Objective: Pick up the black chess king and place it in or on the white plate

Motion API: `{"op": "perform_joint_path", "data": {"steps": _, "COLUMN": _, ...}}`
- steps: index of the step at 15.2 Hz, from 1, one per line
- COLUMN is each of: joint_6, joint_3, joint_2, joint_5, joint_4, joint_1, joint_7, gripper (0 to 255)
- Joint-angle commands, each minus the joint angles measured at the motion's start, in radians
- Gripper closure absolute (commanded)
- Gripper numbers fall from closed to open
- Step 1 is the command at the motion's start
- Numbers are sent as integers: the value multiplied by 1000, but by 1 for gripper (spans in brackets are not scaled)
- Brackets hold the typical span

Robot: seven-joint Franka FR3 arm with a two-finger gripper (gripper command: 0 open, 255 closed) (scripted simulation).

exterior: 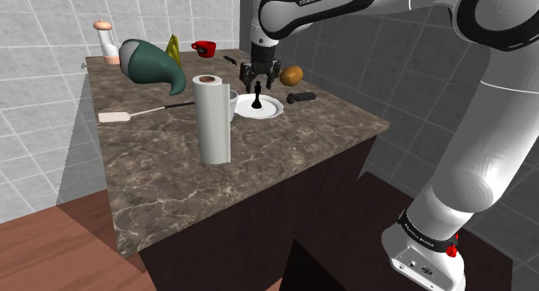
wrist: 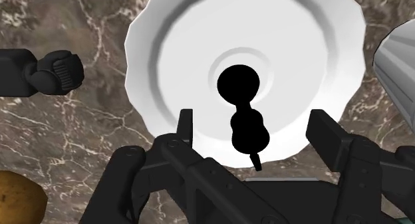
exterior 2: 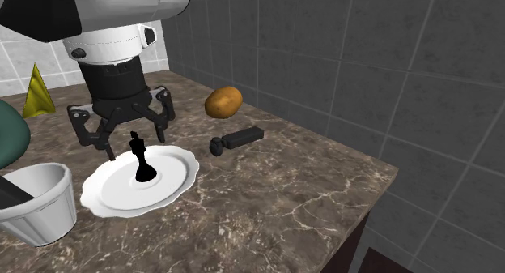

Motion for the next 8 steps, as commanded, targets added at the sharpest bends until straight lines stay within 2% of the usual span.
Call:
{"op": "perform_joint_path", "data": {"steps": 1, "joint_6": 0, "joint_3": 0, "joint_2": 0, "joint_5": 0, "joint_4": 0, "joint_1": 0, "joint_7": 0, "gripper": 0}}
{"op": "perform_joint_path", "data": {"steps": 3, "joint_6": 0, "joint_3": 0, "joint_2": 0, "joint_5": 0, "joint_4": 0, "joint_1": 0, "joint_7": 0, "gripper": 0}}
{"op": "perform_joint_path", "data": {"steps": 7, "joint_6": -117, "joint_3": 4, "joint_2": -29, "joint_5": 13, "joint_4": 89, "joint_1": 2, "joint_7": -9, "gripper": 0}}
{"op": "perform_joint_path", "data": {"steps": 8, "joint_6": -117, "joint_3": 4, "joint_2": -29, "joint_5": 13, "joint_4": 89, "joint_1": 2, "joint_7": -9, "gripper": 0}}
